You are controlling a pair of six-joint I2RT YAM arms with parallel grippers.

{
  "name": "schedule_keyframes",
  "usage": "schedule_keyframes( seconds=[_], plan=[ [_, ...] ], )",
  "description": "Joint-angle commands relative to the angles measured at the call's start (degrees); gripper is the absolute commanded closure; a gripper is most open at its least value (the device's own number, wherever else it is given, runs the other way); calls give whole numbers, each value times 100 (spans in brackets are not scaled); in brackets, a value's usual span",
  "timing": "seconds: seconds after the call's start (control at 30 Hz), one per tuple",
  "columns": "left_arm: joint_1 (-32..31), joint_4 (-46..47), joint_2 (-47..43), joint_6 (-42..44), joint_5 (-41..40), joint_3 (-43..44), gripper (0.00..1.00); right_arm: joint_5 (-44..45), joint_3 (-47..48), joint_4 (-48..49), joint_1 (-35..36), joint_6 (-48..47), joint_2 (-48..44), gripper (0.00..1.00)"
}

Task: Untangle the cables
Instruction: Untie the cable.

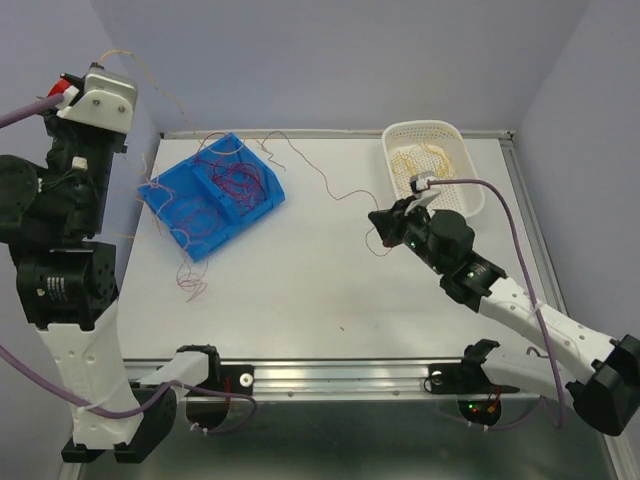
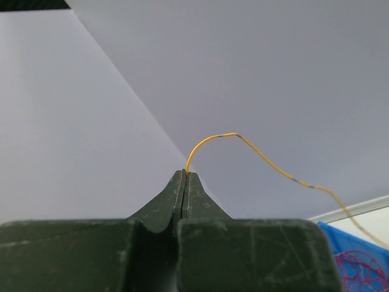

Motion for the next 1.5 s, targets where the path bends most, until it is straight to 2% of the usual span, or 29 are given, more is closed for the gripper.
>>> schedule_keyframes(
  seconds=[0.0, 0.07, 0.1, 0.2, 0.33, 0.5, 0.53, 0.6, 0.63, 0.87, 1.0, 1.03, 1.2, 1.3, 1.47],
  plan=[
    [13, -324, 44, -476, 711, 726, 100, -1588, -64, 48, 35, -71, 609, 99],
    [13, -324, 62, -590, 851, 877, 100, -1887, -73, 83, 71, -124, 890, 99],
    [13, -306, 53, -721, 1105, 921, 100, -2358, -125, 187, 106, -228, 1135, 99],
    [13, -245, -8, -906, 1790, 808, 100, -3030, -178, 320, 298, -387, 1348, 99],
    [13, -43, 27, -1091, 2048, 702, 100, -3084, -117, 276, 519, -607, 1541, 100],
    [13, 238, 176, -1267, 1635, 702, 100, -2680, 199, -242, 887, -914, 2226, 99],
    [13, 256, 176, -1285, 1739, 693, 100, -2775, 252, -242, 905, -941, 2376, 84],
    [13, 344, 141, -1416, 2176, 571, 100, -2829, 340, -181, 906, -950, 2658, 32],
    [13, 379, 115, -1469, 2345, 509, 100, -2794, 323, -94, 914, -933, 2676, 29],
    [13, 695, -157, -1847, 3382, -9, 100, -2575, 358, 442, 906, -1231, 1930, 24],
    [13, 889, -342, -1909, 3576, -335, 100, -2294, 209, 1215, 906, -1644, 1420, 12],
    [13, 906, -368, -1900, 3594, -379, 100, -2284, 235, 1408, 914, -2045, 1332, 11],
    [13, 907, -500, -1883, 3735, -458, 100, -3283, 638, 1559, 906, -2847, 1506, 11],
    [13, 915, -562, -1839, 3779, -537, 100, -3409, 1060, 1568, 906, -3260, 1875, 11],
    [13, 933, -606, -1874, 3919, -599, 100, -3619, 1772, 1542, 914, -3341, 2517, 11]
  ],
)
